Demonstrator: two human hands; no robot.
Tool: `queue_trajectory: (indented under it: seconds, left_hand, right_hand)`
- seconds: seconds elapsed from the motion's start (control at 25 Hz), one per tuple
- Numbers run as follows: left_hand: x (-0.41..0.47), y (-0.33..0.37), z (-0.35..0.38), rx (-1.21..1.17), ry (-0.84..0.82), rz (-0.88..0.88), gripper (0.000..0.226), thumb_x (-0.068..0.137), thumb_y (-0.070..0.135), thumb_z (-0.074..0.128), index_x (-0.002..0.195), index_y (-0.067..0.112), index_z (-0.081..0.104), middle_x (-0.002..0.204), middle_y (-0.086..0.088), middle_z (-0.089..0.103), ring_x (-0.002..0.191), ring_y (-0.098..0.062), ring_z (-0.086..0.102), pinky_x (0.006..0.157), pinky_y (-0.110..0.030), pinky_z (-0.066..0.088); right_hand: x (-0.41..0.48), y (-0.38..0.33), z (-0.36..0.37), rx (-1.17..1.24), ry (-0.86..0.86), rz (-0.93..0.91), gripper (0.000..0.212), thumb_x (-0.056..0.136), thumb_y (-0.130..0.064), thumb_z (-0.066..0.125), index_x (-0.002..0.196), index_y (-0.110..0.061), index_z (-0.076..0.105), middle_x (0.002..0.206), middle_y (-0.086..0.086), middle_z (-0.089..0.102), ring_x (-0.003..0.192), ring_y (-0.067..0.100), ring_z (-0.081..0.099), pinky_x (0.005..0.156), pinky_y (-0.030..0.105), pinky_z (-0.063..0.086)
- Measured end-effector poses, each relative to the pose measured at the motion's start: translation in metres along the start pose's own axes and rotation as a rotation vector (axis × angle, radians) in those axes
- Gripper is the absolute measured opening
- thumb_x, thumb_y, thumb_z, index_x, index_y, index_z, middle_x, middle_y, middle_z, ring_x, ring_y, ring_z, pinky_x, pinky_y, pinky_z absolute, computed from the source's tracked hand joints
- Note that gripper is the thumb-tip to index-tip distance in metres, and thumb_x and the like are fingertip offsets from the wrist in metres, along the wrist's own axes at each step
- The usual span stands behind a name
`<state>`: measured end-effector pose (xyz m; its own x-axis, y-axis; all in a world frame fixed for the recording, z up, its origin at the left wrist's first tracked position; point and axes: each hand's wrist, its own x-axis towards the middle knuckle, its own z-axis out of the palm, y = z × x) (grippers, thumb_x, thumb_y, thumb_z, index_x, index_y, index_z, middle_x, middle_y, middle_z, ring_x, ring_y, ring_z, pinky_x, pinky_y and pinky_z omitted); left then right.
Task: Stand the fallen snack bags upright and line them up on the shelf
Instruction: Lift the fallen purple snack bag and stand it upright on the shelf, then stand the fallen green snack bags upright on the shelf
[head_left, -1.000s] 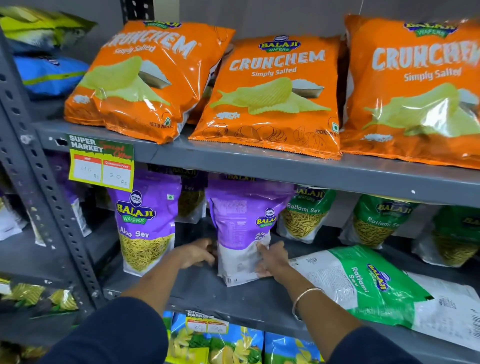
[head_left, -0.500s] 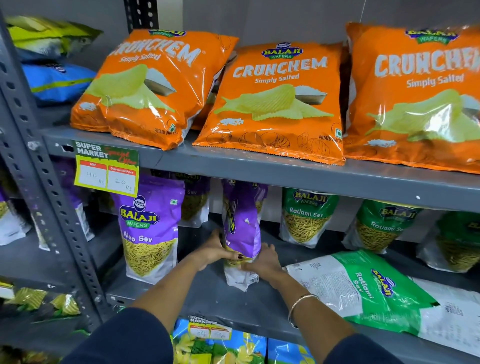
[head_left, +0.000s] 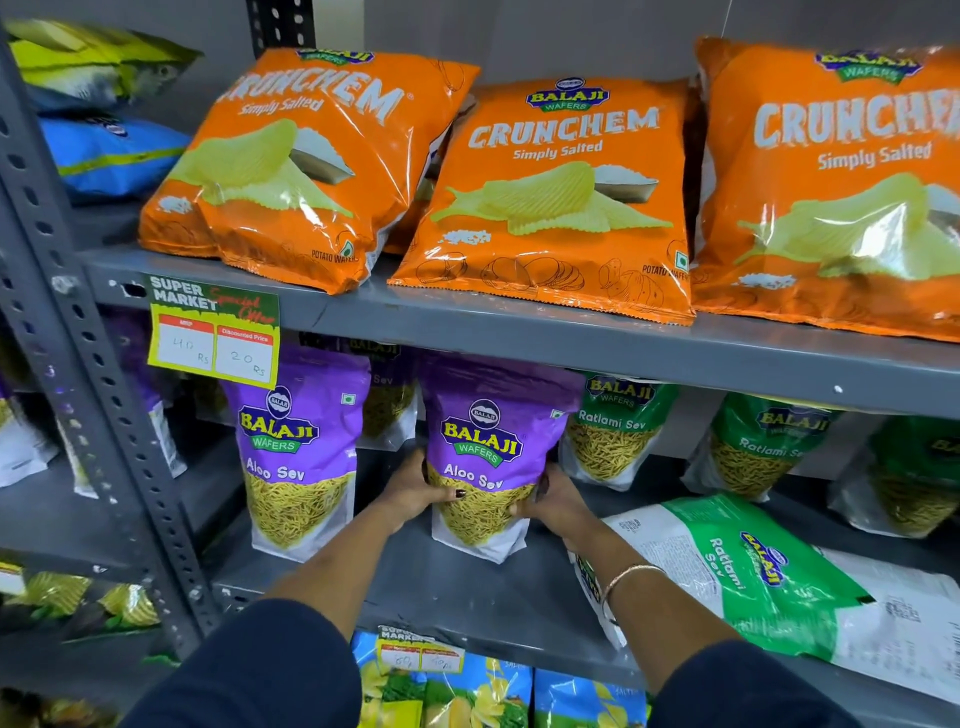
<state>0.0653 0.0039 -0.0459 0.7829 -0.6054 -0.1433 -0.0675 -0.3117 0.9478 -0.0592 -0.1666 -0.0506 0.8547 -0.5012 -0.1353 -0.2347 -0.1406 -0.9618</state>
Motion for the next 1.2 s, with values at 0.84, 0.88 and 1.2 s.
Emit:
queue_trajectory:
  seconds: [0.84, 0.88, 1.2]
  left_hand:
    - [-0.035, 0.084, 0.189, 0.681, -0.416, -0.103, 0.075, 0.090, 0.029, 0.054, 0.145, -0.004, 0.016, 0.147, -0.013, 0.032, 0.135, -0.021, 0.032, 0.103, -0.030, 0.036]
    - [-0.035, 0.083, 0.189, 0.643, -0.403, -0.153, 0.076, 0.088, 0.028, 0.058, 0.144, -0.004, 0.019, 0.138, -0.010, 0.037, 0.131, -0.018, 0.035, 0.099, -0.027, 0.038]
    - [-0.066, 0.059, 0.198, 0.275, -0.281, -0.247, 0.099, 0.076, 0.009, 0.072, 0.147, 0.004, 0.004, 0.154, -0.008, 0.023, 0.128, -0.020, 0.037, 0.104, -0.030, 0.039]
  right_hand:
    - [-0.128, 0.050, -0.124, 0.491, 0.097, 0.639, 0.043, 0.089, -0.039, 0.052, 0.119, -0.010, 0.045, 0.113, 0.021, 0.057, 0.077, 0.032, 0.057, 0.085, 0.048, 0.047]
    - [-0.128, 0.052, -0.119, 0.528, 0.096, 0.609, 0.035, 0.088, -0.037, 0.054, 0.109, -0.009, 0.048, 0.095, 0.017, 0.059, 0.068, 0.028, 0.055, 0.077, 0.047, 0.049]
    - [-0.117, 0.069, -0.134, 0.450, 0.304, 0.369, 0.052, 0.066, 0.004, 0.078, 0.106, -0.005, 0.046, 0.107, 0.014, 0.062, 0.095, 0.033, 0.062, 0.074, 0.055, 0.056]
